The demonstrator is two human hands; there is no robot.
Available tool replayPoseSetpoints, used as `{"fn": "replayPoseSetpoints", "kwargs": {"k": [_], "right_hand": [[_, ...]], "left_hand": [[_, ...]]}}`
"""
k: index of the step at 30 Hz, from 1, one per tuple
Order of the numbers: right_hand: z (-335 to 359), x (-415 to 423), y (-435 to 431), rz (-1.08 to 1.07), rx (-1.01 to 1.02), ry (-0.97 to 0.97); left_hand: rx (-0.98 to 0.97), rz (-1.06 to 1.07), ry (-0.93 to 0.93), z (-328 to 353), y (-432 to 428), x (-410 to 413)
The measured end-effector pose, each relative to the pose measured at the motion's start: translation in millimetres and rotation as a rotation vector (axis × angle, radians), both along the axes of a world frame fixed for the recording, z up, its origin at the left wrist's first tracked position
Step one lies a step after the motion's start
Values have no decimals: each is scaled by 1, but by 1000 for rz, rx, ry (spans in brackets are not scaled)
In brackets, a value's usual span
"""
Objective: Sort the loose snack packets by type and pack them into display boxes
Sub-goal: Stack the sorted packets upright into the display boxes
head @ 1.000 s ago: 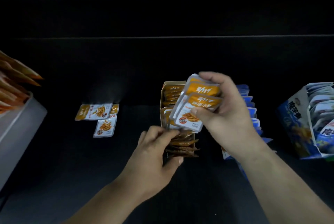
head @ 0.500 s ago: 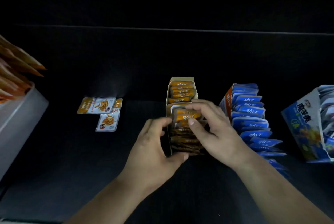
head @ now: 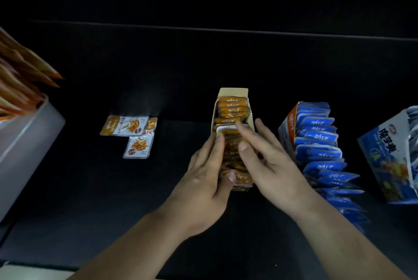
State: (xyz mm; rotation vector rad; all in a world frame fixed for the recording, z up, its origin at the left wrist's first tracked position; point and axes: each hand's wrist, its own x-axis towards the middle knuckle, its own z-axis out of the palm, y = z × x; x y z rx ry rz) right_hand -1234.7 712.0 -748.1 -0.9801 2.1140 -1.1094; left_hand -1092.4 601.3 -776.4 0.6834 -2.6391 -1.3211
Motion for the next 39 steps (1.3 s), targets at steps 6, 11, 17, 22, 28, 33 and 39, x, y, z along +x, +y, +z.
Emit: {"fn": "replayPoseSetpoints", "kwargs": {"k": [6,11,17,22,28,33,39], "right_hand": [[2,3,3,145,340,327],[9,8,-6,36,201,614],[8,73,-47,42,-194,591],[-7,101,-100,226,54,247],[-36,99,-160,377,397,179],[-50,96,-152,224,212,9],[-67,101,-125,-18,230,85]], "left_hand": [[33,108,80,-13,5,-5],[93,194,206,-9,0,5],[202,387,266,-27,-22,56],[-93,506,124,-48,-95,102],[-387,319,-389,-34,-197,81],[-379,150,-679,-57,-200,65],[-459,86,-366,-75,-112,114]]}}
